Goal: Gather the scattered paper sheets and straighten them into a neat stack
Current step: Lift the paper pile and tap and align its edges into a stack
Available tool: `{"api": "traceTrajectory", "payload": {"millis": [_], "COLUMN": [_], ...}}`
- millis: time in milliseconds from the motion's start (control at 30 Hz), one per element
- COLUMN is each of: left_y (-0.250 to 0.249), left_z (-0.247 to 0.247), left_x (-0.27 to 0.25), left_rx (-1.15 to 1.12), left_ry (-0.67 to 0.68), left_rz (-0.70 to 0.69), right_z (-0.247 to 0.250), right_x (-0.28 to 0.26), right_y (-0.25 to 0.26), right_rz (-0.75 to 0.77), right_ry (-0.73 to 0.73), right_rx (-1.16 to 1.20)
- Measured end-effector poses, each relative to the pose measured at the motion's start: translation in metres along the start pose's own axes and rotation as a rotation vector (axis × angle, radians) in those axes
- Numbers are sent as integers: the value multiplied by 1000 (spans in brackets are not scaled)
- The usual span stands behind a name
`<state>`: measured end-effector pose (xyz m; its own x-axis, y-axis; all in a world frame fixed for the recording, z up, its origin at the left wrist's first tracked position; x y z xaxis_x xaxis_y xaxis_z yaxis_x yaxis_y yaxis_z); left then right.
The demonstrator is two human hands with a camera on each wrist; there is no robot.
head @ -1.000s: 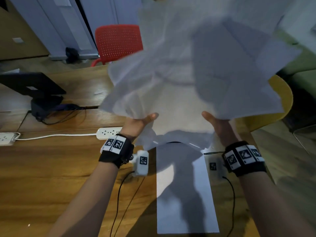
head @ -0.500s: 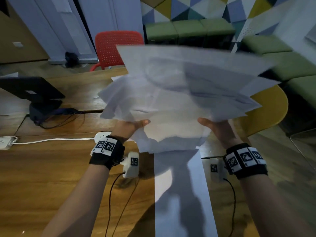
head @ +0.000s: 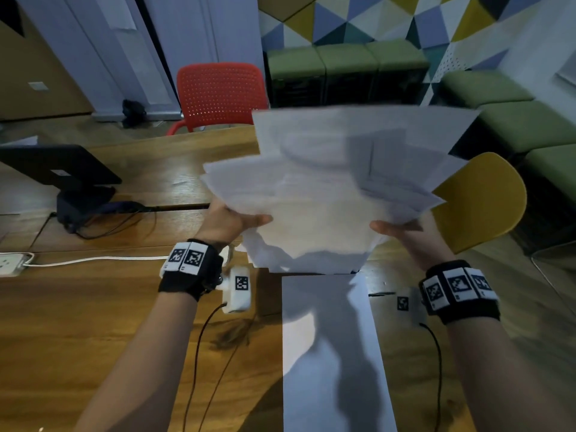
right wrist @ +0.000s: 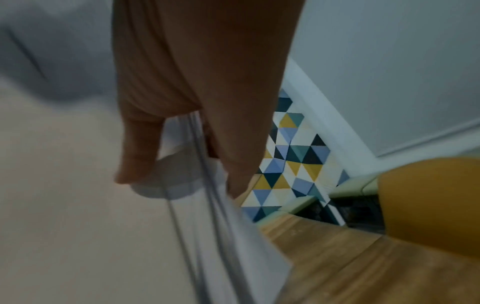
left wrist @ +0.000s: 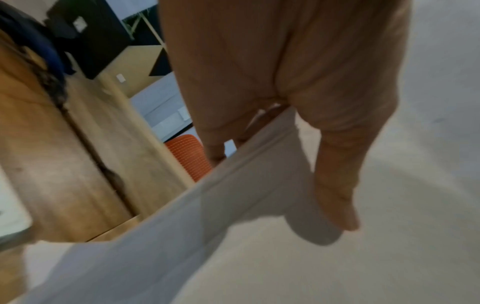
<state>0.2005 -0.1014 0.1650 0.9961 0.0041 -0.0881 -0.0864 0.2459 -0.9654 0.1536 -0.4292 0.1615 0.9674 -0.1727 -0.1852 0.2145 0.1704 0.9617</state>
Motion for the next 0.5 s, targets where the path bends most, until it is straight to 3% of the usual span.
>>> {"api": "traceTrajectory", "payload": {"millis": [133,267,400,500], "left_y": [13,1,-4,12], "left_z": [-23,-19,-9,-19], "left_x": [-8,-4,4,0], "left_rx": [40,-3,-2,6], "left_ry": [64,-84,-71,-80], "left_rz": [19,-25,-59,-21], "right_z": [-23,-28,-19,-33], "right_x": [2,-2,-15,-4], "right_y": [-10,23,47,10], "right_rz": [-71,76,225,29], "right_ry": [24,-94,-151,-36], "right_rx": [23,60,52,30]}}
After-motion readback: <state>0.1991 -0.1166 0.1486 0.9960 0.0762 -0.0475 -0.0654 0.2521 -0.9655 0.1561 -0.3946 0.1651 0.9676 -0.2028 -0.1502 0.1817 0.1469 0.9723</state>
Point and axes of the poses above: each hand's wrist, its own x-axis towards the middle knuckle, its own z-axis out of the back of the hand, y = z × x, the point moved 7 cm from there along x, towards the middle knuckle, and after that the axes turned 6 degrees about -z, right-handed, at the moved point
